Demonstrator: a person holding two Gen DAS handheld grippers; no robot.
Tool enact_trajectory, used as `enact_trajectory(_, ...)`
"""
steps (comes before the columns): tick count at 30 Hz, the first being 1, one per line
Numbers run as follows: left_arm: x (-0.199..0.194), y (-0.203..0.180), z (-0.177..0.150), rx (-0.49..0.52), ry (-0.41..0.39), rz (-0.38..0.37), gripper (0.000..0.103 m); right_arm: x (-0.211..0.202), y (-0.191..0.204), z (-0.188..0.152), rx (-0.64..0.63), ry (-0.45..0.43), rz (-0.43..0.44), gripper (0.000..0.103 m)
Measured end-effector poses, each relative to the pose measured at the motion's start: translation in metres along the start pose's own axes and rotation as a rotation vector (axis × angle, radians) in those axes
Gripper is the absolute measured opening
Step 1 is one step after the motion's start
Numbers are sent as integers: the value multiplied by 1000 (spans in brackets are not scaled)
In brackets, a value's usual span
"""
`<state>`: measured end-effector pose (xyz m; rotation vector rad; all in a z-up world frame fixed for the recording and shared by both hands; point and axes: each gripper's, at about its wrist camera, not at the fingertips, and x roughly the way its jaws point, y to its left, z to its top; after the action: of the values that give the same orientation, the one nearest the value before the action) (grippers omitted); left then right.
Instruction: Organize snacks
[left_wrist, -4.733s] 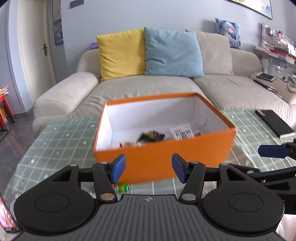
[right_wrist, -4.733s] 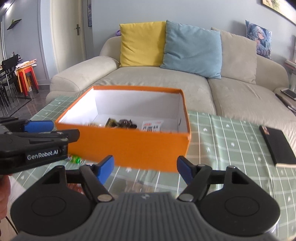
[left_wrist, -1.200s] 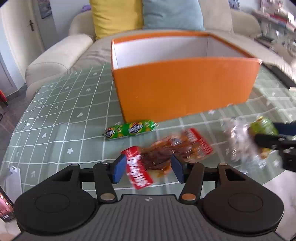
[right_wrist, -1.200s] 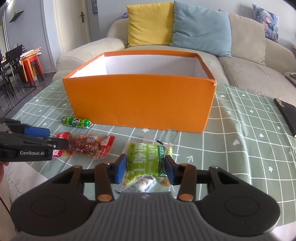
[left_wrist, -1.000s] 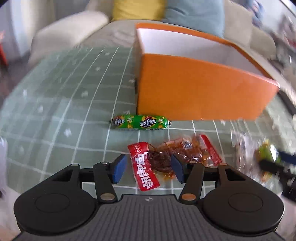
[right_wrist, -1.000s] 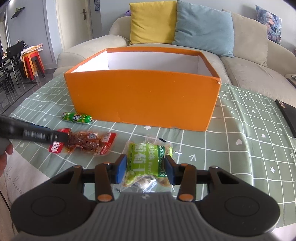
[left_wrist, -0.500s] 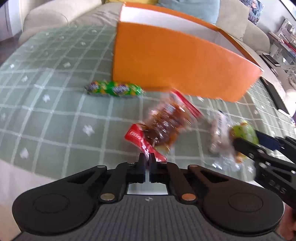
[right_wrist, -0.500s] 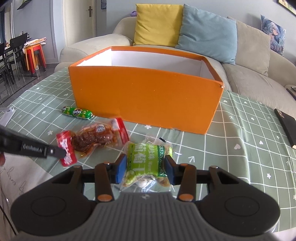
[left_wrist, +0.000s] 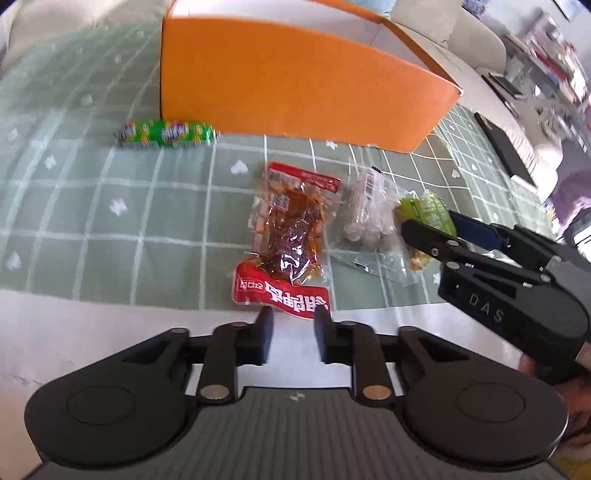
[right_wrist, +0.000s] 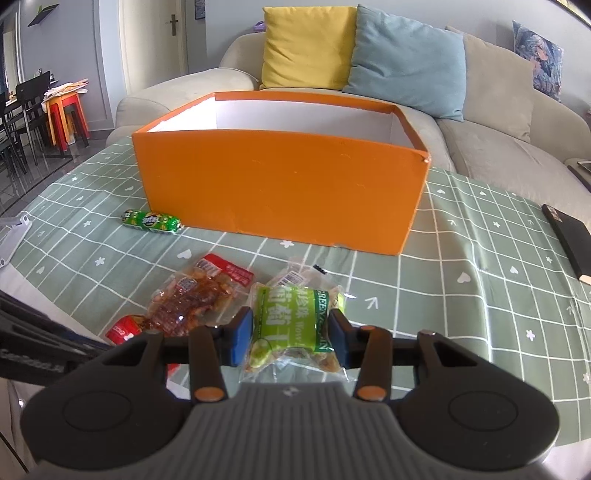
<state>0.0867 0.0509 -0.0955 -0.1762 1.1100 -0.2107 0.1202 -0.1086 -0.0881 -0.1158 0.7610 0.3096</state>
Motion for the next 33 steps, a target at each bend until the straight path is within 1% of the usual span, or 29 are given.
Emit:
enact_trajectory(2,-6,-4,1,40,-41,34,43,1,-4,-2,3,11,-10,43)
enact_trajectory(3,-9,-6,3,60,-67,47,47,1,-5,-3,6,13,-10,43)
enact_trajectory(5,-10,-9,9,82,-105,67,67,2,-9,-5,13,20,-14,43)
enact_trajectory(8,-2,-13,23,107,-122,74,73,9,-15,-7,44,61,-17,43)
enact_trajectory(10,7,-15,31,133,-109,80,77,9,-18,-8,63,56,-4,43)
enact_trajectory(12,19,-17,36,153,-94,104,77,9,-18,-8,60,55,-3,43)
enact_trajectory(14,29,-16,39,161,-81,111,77,9,-18,-8,59,54,-1,43)
enact_trajectory(19,48,-8,44,108,-34,100,75,10,-18,-9,46,46,5,43)
enact_trajectory(20,49,-8,44,105,-48,101,75,11,-18,-9,44,44,6,43)
enact_trajectory(23,50,-10,43,106,-56,111,75,12,-18,-9,41,37,7,45)
enact_trajectory(27,52,-15,40,135,-76,136,75,16,-17,-8,36,35,5,49)
enact_trajectory(29,55,-19,39,171,-86,165,69,17,-16,-8,32,32,3,49)
enact_trajectory(30,56,-21,37,186,-91,188,69,17,-16,-8,29,30,2,49)
enact_trajectory(33,55,-20,37,173,-95,206,69,17,-17,-8,28,29,4,48)
